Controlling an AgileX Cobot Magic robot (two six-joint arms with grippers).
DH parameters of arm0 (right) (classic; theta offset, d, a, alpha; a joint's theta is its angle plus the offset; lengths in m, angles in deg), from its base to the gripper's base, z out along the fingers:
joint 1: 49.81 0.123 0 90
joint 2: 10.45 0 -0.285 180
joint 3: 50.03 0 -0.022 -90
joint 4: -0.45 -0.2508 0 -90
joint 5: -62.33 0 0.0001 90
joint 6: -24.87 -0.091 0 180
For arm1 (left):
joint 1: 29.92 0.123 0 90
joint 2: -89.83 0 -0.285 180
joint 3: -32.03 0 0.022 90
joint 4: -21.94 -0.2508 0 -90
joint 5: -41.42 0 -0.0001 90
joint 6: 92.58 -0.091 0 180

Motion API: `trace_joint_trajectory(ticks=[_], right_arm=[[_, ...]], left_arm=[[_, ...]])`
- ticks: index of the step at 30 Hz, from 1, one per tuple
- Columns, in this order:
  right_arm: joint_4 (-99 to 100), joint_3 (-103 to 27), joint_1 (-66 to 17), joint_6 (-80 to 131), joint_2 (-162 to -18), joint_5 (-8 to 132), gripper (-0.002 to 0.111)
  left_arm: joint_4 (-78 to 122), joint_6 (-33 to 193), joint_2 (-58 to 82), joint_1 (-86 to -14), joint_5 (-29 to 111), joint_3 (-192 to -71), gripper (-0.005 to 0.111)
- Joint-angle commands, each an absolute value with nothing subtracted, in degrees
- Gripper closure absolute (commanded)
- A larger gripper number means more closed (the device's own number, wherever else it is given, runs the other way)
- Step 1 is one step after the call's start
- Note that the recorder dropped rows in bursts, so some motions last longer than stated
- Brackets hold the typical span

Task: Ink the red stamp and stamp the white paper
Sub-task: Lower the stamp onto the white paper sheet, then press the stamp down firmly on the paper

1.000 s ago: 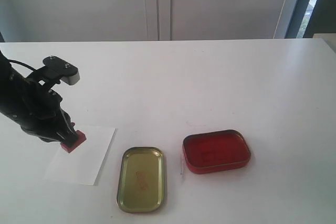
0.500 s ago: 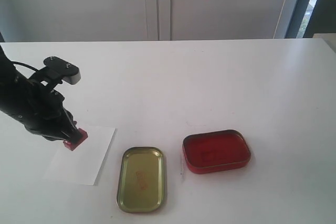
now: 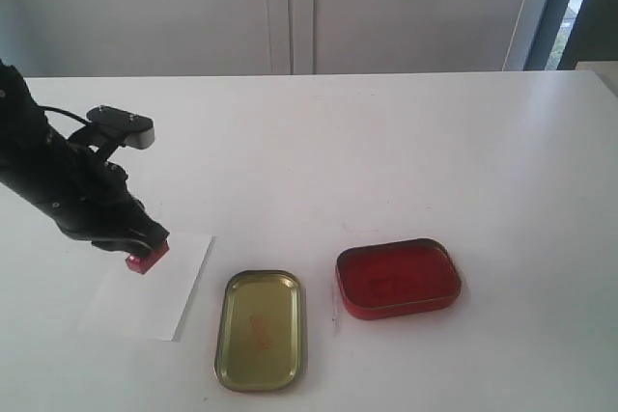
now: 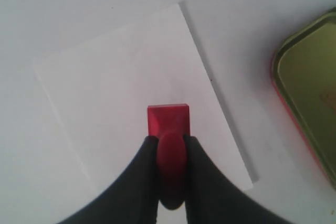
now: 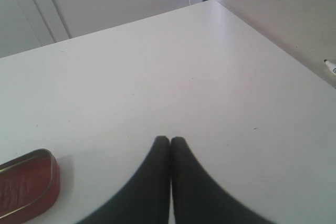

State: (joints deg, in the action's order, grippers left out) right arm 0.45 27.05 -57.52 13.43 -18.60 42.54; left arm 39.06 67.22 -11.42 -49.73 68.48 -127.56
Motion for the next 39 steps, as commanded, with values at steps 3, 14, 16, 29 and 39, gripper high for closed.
trace_joint_trajectory(ticks=[3,14,16,29,39], right_arm=[[0.4,27.2,-57.8,13.4,-18.2,42.7,0.108],[0.4,27.2,-57.8,13.4,-18.2,42.7,0.108],[0.4,27.2,-57.8,13.4,-18.2,42.7,0.108],[0.4,27.2,-57.8,13.4,-18.2,42.7,0.108],[0.4,27.2,-57.8,13.4,-18.2,42.7,0.108]], left_arm=[[32.9,76.8,-11.3,-49.5,74.3,-132.7,0.107],[27.4,83.9,-11.8,-49.5,76.3,-134.0,0.107],[27.4,84.5,-12.3,-49.6,76.5,-134.0,0.107],[26.8,87.4,-13.4,-51.4,75.3,-132.9,0.107],[26.9,87.8,-13.4,-51.4,69.0,-128.6,0.107]])
